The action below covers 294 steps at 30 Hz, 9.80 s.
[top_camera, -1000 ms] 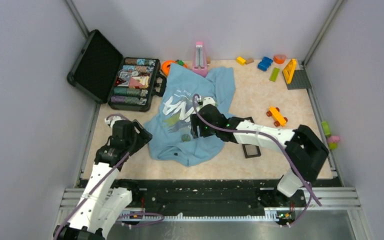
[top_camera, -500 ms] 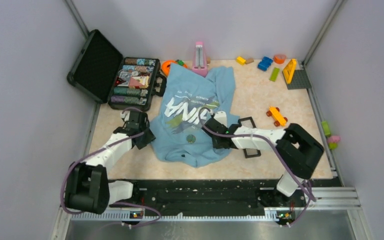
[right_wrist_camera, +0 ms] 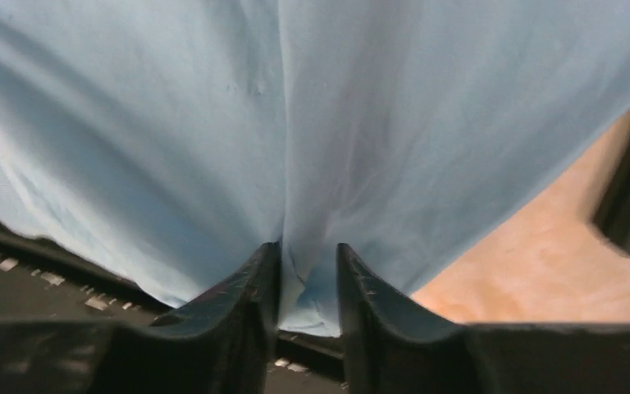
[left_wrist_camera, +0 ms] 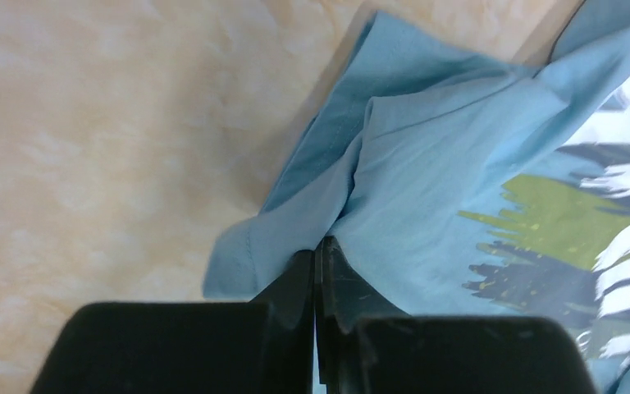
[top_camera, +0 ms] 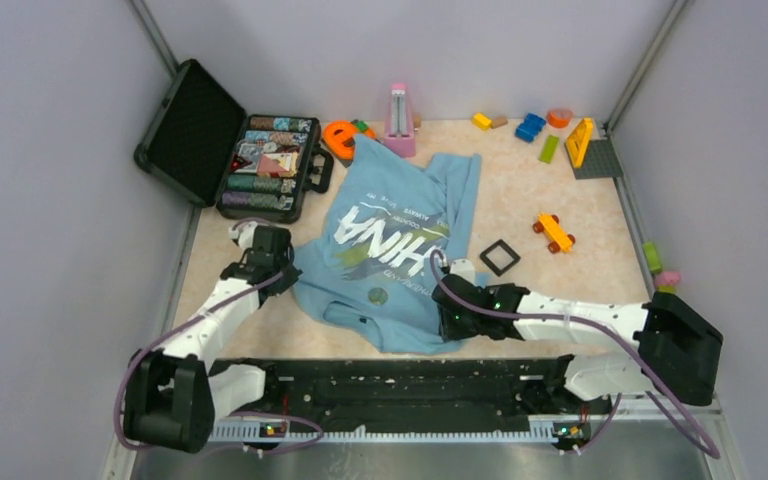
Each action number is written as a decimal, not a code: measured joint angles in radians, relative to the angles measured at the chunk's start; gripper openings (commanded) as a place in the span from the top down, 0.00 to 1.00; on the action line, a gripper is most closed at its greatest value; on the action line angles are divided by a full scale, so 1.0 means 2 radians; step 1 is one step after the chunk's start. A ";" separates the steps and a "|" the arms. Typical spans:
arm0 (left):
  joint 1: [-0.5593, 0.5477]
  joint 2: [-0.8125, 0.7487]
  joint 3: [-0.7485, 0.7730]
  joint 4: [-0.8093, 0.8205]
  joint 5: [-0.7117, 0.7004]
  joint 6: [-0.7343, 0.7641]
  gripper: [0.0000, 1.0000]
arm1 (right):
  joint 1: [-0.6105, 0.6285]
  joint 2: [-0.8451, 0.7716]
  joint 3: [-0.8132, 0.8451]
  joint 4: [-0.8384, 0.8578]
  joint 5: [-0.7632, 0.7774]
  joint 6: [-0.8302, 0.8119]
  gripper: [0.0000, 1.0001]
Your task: Remove the brooch from the garment
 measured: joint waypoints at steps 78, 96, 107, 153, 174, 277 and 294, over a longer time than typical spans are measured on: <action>-0.013 -0.093 0.003 -0.054 0.158 0.060 0.75 | 0.005 0.362 0.367 0.142 -0.143 -0.325 0.63; -0.025 -0.005 -0.017 0.030 0.207 0.067 0.83 | -0.123 0.379 0.326 0.225 -0.263 -0.190 0.92; -0.068 0.055 0.018 0.057 0.183 0.068 0.84 | -0.175 0.394 0.314 0.255 -0.302 -0.165 0.66; -0.226 0.221 0.155 0.097 -0.047 0.201 0.36 | -0.162 0.239 0.146 0.272 -0.226 -0.223 0.82; -0.221 0.295 0.212 0.066 -0.047 0.189 0.54 | -0.170 0.232 0.126 0.294 -0.226 -0.212 0.85; -0.073 0.231 0.377 0.156 0.689 0.133 0.91 | -0.197 -0.078 -0.092 0.616 -0.281 -0.211 0.35; -0.069 0.219 0.330 0.454 0.780 -0.120 0.89 | -0.212 -0.030 0.017 0.640 -0.376 -0.227 0.21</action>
